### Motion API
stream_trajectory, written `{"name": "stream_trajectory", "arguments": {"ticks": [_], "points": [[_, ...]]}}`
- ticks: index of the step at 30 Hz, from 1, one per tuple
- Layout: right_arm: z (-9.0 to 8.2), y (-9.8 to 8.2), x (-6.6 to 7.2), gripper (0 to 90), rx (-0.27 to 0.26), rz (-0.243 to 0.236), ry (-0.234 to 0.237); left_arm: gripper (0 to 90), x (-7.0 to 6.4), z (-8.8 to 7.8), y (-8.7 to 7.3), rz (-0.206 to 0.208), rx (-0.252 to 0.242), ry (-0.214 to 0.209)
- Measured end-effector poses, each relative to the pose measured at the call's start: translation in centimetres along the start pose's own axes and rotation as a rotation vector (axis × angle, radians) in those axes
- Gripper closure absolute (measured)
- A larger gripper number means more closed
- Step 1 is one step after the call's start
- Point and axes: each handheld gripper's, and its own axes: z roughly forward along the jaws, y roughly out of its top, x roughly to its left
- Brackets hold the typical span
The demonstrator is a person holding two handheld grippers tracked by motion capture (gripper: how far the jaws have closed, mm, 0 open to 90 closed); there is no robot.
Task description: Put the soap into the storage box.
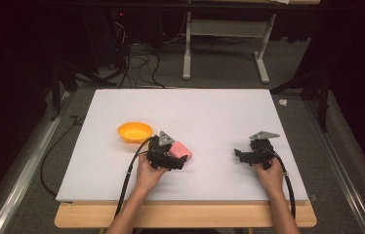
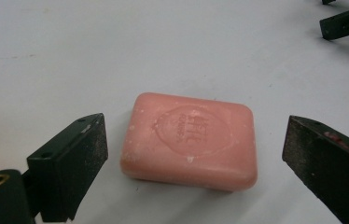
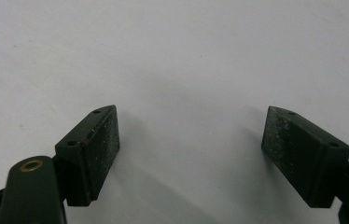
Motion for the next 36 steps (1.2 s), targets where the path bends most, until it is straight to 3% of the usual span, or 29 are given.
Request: {"name": "stream_trajectory", "arguments": {"ticks": [16,36], "points": [[0.0,0.0,0.0,20.0,0.000,0.001,-0.001,6.6,0.1,2.2,0.1,-0.008,0.024,-0.008],[0.0,0.0,0.0,20.0,0.000,0.000,-0.001,6.7,0.1,3.5,-0.3,0.008,0.069,0.013]]}}
